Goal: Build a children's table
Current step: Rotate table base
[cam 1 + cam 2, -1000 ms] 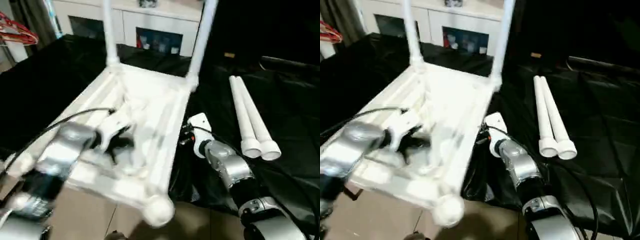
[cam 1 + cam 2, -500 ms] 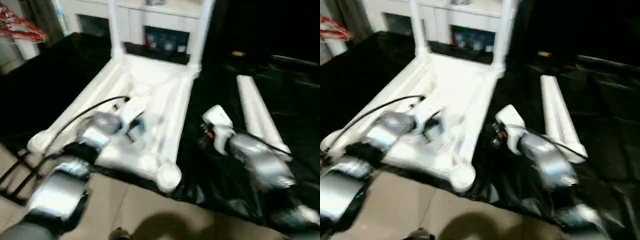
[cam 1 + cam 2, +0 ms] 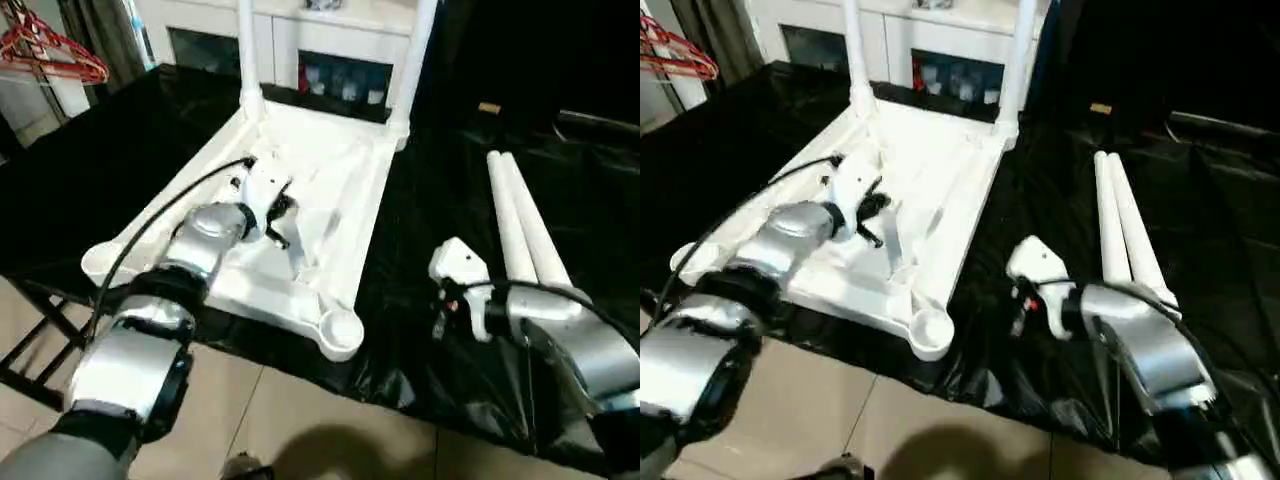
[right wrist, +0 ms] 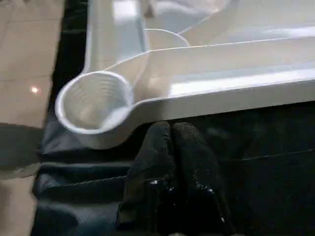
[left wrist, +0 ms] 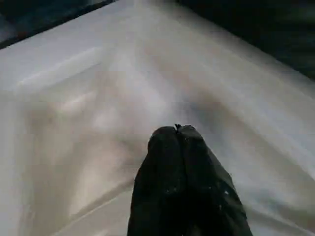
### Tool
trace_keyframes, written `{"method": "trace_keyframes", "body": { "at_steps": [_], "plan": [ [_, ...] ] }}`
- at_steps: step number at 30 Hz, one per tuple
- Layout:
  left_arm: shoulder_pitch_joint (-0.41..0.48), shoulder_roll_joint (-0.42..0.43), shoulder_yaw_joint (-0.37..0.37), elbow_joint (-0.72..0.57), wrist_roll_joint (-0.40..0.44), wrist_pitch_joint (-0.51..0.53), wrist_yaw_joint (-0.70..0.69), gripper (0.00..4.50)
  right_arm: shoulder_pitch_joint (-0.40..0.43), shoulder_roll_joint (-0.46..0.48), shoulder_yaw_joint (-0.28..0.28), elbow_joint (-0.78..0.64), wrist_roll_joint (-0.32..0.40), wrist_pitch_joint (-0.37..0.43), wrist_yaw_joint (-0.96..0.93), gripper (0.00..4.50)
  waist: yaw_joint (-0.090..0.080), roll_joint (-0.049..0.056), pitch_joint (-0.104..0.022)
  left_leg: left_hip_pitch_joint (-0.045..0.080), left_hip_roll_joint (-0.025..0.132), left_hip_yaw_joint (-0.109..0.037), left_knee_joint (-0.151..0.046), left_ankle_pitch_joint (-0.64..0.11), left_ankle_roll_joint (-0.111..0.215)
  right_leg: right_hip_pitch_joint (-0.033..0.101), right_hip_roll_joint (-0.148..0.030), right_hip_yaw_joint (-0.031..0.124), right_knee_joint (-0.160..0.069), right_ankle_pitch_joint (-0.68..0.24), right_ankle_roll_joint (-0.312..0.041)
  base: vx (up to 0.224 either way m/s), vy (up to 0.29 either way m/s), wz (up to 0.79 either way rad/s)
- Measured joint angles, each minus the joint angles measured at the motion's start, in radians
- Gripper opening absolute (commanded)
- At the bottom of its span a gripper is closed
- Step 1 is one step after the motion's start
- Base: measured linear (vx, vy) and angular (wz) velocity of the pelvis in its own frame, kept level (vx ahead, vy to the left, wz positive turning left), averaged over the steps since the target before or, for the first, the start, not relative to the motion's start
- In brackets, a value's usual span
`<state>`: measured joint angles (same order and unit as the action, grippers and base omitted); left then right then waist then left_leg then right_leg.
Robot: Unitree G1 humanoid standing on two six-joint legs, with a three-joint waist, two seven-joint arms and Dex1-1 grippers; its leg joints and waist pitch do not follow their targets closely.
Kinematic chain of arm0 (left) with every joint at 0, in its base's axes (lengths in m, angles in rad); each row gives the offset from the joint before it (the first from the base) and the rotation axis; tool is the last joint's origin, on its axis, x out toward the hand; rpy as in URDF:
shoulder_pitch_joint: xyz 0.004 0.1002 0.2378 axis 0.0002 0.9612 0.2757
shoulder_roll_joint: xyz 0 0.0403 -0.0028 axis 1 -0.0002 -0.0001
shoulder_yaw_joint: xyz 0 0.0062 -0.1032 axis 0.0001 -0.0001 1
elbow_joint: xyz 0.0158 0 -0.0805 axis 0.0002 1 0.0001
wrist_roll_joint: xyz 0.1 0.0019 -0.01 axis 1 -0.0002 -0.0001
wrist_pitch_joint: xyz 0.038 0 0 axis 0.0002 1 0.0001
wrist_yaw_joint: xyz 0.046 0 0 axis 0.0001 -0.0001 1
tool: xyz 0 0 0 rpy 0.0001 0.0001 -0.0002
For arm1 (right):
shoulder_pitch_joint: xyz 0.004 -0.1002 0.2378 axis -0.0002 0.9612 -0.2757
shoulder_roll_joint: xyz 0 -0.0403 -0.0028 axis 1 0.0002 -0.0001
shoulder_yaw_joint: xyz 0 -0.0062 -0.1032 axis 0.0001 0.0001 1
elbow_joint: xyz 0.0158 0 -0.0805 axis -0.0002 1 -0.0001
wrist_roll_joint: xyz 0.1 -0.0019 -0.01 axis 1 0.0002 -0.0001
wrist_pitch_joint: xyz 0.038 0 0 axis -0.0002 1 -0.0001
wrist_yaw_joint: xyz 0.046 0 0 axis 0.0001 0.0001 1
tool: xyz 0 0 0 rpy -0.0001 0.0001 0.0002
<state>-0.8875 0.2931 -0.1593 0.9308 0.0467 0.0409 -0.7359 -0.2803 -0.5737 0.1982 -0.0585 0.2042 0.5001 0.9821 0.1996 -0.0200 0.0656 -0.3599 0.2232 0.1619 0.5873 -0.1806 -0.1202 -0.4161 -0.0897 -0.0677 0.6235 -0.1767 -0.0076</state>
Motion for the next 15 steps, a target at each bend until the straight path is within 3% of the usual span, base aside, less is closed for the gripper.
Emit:
{"method": "trace_keyframes", "body": {
  "at_steps": [3, 8, 11, 15],
  "plan": [
    [0.108, 0.083, -0.084, -0.18, -0.046, 0.003, -0.268, 0.0, 0.011, -0.017, 0.008, -0.023, 0.001, 0.017, 0.032, 0.1, -0.003, 0.001, 0.0, 0.001, 0.001, 0.001, -0.001, 0.0, 0.0, -0.001, 0.0, 0.001, 0.0, -0.001, 0.0, 0.0, 0.0, 0.0],
    [0.185, 0.175, -0.175, -0.322, -0.067, 0.072, -0.509, 0.0, 0.011, -0.038, 0.01, -0.041, 0.005, 0.036, 0.052, 0.1, 0.0, 0.001, 0.0, 0.004, 0.001, 0.001, -0.001, 0.0, 0.0, -0.002, 0.0, 0.001, 0.003, -0.001, 0.0, 0.0, 0.0, 0.0],
    [0.198, 0.211, -0.205, -0.388, -0.064, 0.115, -0.596, 0.0, 0.011, -0.058, 0.011, -0.048, 0.01, 0.043, 0.062, 0.1, 0.0, 0.002, 0.0, 0.008, 0.001, 0.003, -0.002, 0.0, 0.0, 0.002, -0.002, 0.002, 0.003, -0.001, 0.0, 0.0, 0.0, 0.0],
    [0.209, 0.181, -0.243, -0.385, -0.021, 0.109, -0.579, 0.0, 0.011, -0.067, 0.012, -0.053, 0.009, 0.048, 0.071, 0.1, -0.001, 0.001, 0.0, 0.009, 0.001, 0.003, -0.002, 0.0, 0.0, 0.003, -0.002, 0.002, 0.003, -0.001, 0.002, 0.0, 0.0, 0.0]
  ]
}}
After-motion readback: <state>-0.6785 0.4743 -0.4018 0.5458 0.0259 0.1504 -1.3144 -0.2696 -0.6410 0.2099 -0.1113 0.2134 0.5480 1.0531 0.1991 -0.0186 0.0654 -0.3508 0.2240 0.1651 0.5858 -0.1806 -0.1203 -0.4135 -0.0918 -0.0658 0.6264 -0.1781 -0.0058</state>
